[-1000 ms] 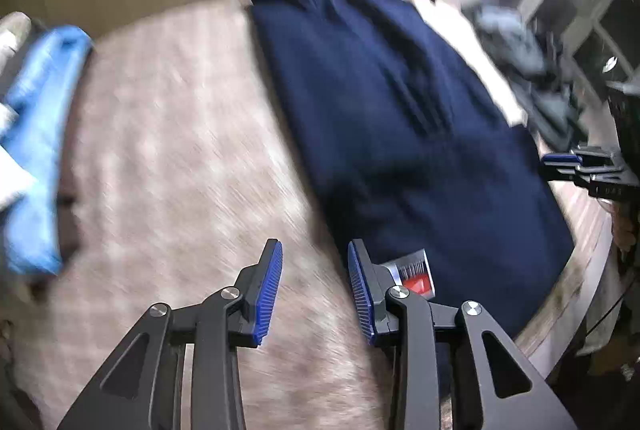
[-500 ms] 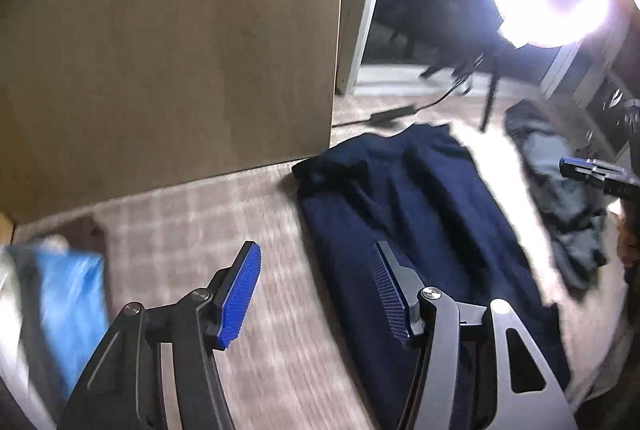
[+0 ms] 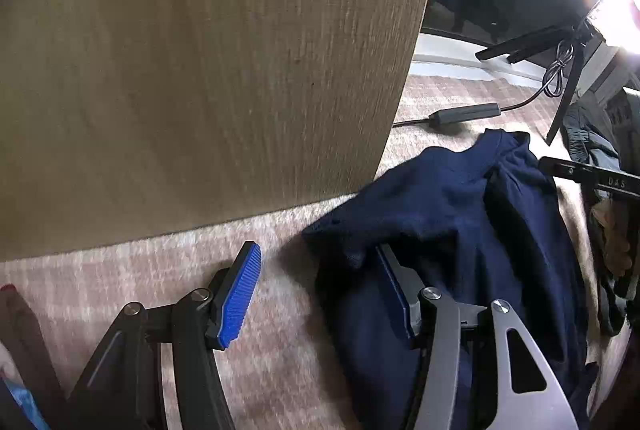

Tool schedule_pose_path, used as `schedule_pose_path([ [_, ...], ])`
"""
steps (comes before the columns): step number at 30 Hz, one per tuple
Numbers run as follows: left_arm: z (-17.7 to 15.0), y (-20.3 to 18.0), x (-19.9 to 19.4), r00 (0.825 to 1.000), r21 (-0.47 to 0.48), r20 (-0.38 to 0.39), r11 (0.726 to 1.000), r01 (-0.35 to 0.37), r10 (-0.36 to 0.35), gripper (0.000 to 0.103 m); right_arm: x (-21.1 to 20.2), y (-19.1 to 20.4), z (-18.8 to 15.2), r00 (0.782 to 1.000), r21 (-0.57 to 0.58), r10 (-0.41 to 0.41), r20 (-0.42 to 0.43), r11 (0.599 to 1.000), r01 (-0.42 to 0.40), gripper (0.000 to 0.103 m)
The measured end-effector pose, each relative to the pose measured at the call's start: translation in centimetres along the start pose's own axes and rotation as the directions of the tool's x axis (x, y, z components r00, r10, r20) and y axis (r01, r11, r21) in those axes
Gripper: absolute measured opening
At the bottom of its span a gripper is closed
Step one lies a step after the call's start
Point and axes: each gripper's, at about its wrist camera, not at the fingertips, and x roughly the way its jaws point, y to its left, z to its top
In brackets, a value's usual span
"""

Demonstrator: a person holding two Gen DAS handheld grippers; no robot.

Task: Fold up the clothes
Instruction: 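Grasp the collar end with both grippers and fold it over the hem fold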

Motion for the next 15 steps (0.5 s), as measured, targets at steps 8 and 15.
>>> schedule_pose_path([
  [8,0.7,-0.5,1.7,1.000,0.024,-0.003,1.000,-0.014,0.014,0.060,1.6,1.1,1.7,1.000,-0.089,0.010,-0.001,0.996,-0.010,0.038],
  [15,0.8,-1.4,1.9,0.999,0.071,0.028,0.997,0.029,-0.031,0.030,2.3,2.7,1.2,1.000,-0.183,0.015,-0.004,0.983,-0.015,0.021],
])
